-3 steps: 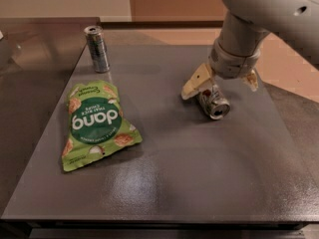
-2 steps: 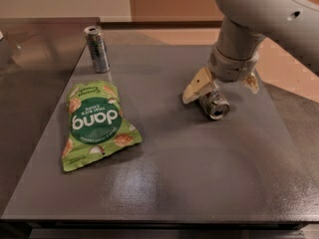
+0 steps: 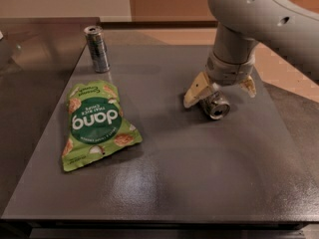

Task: Place 7up can upright

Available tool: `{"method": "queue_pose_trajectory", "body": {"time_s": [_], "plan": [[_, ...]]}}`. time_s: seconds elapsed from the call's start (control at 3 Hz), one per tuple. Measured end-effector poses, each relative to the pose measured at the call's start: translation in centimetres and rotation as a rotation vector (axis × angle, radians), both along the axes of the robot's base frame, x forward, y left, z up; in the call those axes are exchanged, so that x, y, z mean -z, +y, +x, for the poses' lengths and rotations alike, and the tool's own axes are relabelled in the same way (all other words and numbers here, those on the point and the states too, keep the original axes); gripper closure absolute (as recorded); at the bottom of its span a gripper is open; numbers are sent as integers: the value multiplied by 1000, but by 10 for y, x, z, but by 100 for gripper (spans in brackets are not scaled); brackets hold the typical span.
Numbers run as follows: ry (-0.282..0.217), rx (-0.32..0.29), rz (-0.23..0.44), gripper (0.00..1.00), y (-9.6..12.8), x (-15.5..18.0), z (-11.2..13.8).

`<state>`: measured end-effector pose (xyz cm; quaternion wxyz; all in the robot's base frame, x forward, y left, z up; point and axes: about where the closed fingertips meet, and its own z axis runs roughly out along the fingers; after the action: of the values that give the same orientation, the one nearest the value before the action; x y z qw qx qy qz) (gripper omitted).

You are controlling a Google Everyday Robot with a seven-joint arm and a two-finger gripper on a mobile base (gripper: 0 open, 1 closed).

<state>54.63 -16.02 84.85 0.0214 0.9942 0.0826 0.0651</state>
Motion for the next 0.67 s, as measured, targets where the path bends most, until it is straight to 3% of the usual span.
{"method": "queue_pose_trajectory", "body": {"time_s": [0.67], "plan": [[22,7,7,46,8,5,0]]}}
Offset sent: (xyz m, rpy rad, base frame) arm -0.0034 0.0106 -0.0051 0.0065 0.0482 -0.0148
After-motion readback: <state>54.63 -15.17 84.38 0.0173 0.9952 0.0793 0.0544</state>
